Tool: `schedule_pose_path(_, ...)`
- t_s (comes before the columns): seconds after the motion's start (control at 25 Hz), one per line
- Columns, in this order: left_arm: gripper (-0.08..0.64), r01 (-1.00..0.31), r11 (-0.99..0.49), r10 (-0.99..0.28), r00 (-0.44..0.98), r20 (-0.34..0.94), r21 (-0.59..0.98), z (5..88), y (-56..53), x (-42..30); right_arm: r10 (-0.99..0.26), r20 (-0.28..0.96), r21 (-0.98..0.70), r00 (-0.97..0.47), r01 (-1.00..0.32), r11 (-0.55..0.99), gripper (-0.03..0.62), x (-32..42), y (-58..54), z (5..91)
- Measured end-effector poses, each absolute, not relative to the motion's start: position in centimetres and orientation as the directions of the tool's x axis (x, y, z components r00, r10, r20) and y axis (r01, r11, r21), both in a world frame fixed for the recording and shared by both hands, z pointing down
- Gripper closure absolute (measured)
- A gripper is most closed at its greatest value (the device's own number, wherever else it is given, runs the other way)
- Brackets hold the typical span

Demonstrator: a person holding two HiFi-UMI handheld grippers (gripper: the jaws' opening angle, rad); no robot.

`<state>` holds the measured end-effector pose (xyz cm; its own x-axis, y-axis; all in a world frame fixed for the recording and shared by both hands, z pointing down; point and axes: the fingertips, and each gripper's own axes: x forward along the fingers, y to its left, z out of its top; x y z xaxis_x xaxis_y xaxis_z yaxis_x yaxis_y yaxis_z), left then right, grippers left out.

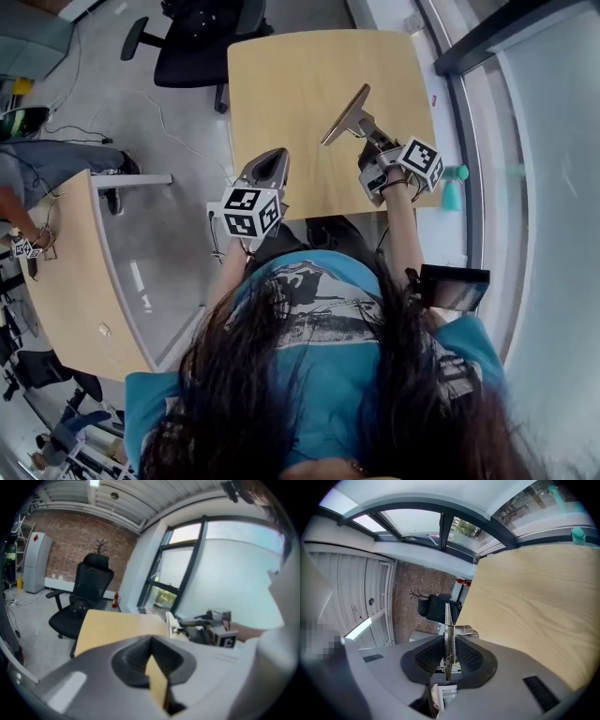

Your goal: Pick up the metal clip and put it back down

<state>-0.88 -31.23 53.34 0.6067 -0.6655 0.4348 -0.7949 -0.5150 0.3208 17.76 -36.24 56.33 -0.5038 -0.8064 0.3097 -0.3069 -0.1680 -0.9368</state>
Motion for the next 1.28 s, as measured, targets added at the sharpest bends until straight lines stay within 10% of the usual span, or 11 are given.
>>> schedule_pose_path(1.28,0.557,-0.719,-0.619,-0.620,0.695,0.364,0.317,51.0,-29.9,2.2,-0.883,0.239,-0.948,-0.404,-0.295,-0.121,0.506,19.6,-29.0,51.5)
